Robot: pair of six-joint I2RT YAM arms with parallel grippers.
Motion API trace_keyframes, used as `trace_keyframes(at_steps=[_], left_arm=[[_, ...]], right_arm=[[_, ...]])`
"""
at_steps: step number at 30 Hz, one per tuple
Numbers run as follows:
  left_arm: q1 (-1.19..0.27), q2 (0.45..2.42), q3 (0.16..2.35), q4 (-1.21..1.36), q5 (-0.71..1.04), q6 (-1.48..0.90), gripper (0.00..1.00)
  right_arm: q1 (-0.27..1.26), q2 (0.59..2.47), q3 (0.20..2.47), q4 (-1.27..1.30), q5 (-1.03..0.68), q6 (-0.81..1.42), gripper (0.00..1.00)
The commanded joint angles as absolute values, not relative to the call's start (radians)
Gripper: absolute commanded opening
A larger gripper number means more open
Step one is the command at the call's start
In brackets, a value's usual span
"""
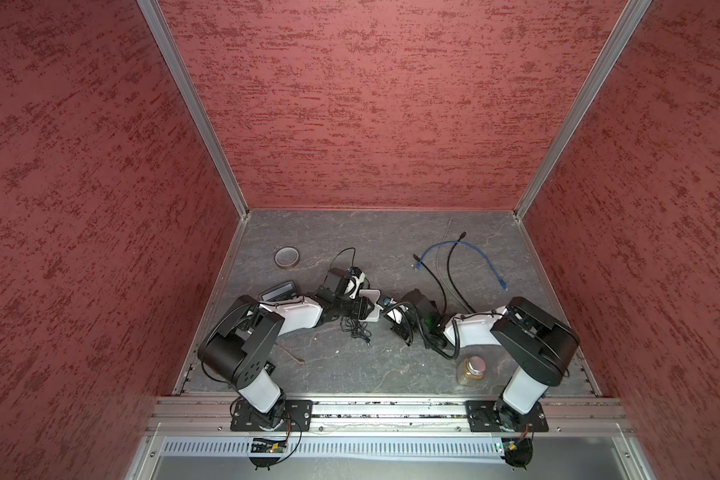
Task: Insert the plug into the switch port
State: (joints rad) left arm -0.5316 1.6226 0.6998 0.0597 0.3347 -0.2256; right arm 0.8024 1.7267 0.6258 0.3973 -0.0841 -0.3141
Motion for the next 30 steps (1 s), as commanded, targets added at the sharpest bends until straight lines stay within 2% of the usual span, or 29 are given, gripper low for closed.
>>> trace_keyframes(at_steps=[1, 13, 19, 30], left_arm=[[-0.557, 1.626, 0.738, 0.108, 0.526, -0.198, 0.65], [-0.502, 1.639, 0.802, 0.129, 0.517, -0.226, 0.67], [-0.512, 1.688, 0.796, 0.155, 0.548, -0.243, 0.67], [-0.512, 1.684, 0.723, 0.182, 0.444, -0.264, 0.66]], right_arm=[[0.836, 1.715, 0.625, 0.498, -0.149, -0.339, 0.00], [0.836, 1.692, 0.594, 0.460, -0.209, -0.303, 0.00], [0.837, 1.715, 0.617, 0.472, -0.152, -0.241, 0.00], [0.837, 1.742, 0.626, 0.447, -0.084, -0.165, 0.00]])
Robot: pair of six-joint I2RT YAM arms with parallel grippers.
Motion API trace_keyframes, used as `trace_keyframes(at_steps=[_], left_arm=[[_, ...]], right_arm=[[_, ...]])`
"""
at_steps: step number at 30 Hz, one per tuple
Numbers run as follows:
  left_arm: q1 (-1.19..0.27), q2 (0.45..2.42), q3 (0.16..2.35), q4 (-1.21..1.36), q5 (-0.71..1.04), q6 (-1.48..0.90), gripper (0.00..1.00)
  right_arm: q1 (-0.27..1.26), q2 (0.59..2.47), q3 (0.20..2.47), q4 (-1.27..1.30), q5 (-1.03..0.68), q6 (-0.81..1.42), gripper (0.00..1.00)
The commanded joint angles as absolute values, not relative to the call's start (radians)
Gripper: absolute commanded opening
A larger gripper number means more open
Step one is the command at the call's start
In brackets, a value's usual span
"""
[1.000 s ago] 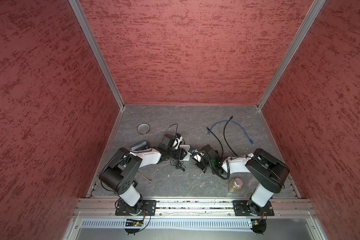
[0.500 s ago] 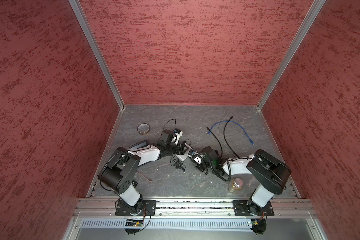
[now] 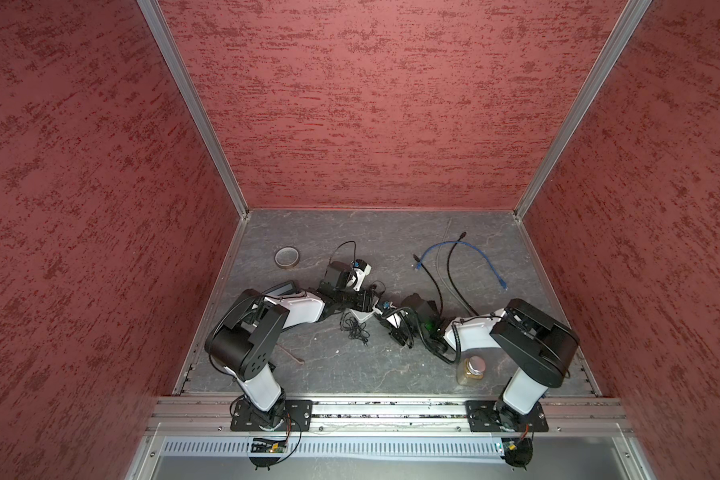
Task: Insert the plug into the switch port
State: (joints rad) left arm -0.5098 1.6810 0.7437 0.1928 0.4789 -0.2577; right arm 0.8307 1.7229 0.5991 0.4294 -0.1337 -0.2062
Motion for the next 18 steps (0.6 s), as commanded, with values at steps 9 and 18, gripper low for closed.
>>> trace_keyframes(at_steps=[9, 18], left_arm=[[-0.553, 1.710, 0.693, 0.212, 0.421, -0.298, 0.66], [-0.557, 1.686, 0.659, 0.228, 0.369, -0.331, 0.66]], right_arm=[[0.839, 1.761, 0.699, 0.363, -0.052, -0.112, 0.00], [0.848, 1.788, 0.680, 0.435, -0.061, -0.107, 0.00]])
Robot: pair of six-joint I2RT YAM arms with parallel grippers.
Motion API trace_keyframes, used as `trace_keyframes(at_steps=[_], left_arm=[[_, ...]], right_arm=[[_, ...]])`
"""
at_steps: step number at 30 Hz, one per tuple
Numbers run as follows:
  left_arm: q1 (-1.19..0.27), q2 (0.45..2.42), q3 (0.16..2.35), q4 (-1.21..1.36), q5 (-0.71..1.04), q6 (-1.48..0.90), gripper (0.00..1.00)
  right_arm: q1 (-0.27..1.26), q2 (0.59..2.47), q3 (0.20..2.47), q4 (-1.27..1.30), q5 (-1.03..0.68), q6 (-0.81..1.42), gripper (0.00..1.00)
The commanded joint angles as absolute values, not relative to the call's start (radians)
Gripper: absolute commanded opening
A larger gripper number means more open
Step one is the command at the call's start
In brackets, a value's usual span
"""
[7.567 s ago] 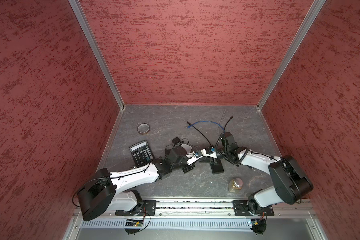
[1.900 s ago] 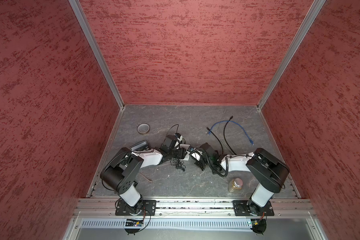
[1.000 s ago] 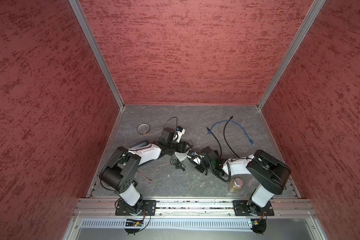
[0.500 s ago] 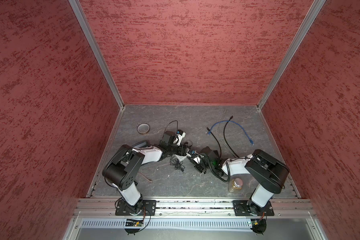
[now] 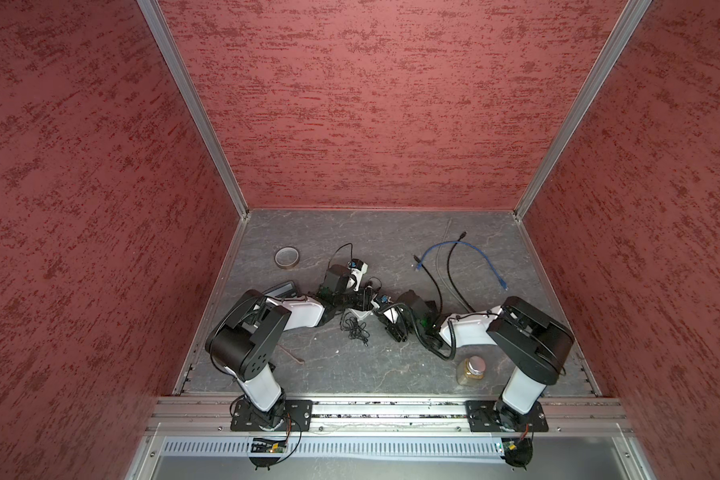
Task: Insert the plug into the switch port
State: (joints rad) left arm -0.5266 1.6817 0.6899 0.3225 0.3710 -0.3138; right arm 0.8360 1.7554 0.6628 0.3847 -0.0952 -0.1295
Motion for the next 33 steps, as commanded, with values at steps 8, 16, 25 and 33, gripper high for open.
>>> trace_keyframes(at_steps=[8, 16, 25, 33], left_arm=[[-0.524, 1.609, 0.740, 0.104, 0.312, -0.241, 0.66], [-0.513, 1.601, 0.795, 0.075, 0.277, -0.209, 0.66], [-0.509, 1.653, 0.796, 0.066, 0.171, -0.187, 0.66], [-0.511, 1.713, 0.784, 0.088, 0.166, -0.188, 0.66]], right_arm=[[0.848, 1.799, 0.649, 0.460, -0.059, -0.130, 0.00], [0.848, 1.800, 0.640, 0.456, -0.063, -0.149, 0.00], [0.848, 1.805, 0.641, 0.460, -0.072, -0.159, 0.00], [0.850, 1.812, 0.647, 0.467, -0.071, -0.163, 0.00]])
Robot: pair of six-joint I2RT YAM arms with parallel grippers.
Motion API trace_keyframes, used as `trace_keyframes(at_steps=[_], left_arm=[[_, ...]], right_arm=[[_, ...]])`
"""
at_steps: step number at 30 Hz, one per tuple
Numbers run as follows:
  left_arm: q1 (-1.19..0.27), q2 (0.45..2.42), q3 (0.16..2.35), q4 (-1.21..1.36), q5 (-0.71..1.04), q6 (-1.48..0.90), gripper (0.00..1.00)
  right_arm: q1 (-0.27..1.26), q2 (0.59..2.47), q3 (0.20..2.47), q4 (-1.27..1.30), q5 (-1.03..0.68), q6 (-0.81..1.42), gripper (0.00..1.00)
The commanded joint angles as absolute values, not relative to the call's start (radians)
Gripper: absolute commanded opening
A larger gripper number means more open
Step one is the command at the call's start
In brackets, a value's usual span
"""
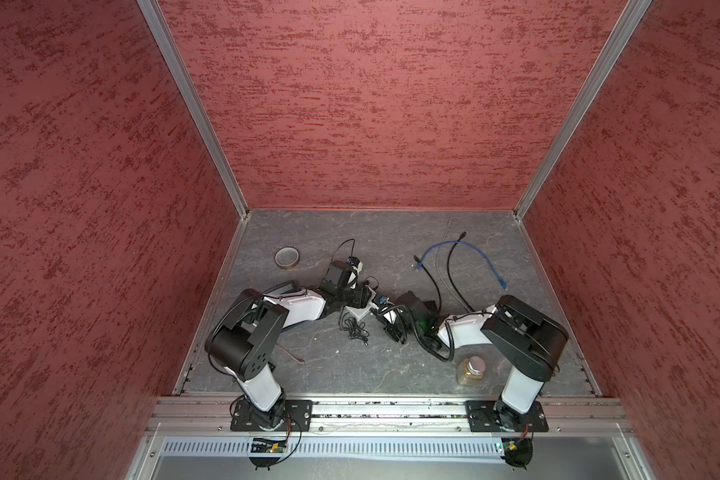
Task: Insert the plug into the switch port
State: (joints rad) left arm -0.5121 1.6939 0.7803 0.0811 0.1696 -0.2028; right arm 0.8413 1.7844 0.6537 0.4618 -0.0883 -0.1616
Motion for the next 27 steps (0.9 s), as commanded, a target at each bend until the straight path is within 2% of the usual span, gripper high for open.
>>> trace_keyframes(at_steps=[1, 20, 27], left_arm=[[-0.513, 1.719, 0.779, 0.097, 0.184, -0.194, 0.66], [-0.536, 1.716, 0.686, 0.235, 0.516, -0.290, 0.65], [-0.615, 1.709, 0.721, 0.166, 0.461, -0.247, 0.65]], right_arm=[[0.850, 1.813, 0.647, 0.470, -0.071, -0.160, 0.00], [0.850, 1.858, 0.634, 0.636, -0.085, -0.143, 0.00], [0.851, 1.846, 0.672, 0.614, -0.093, -0.135, 0.00]])
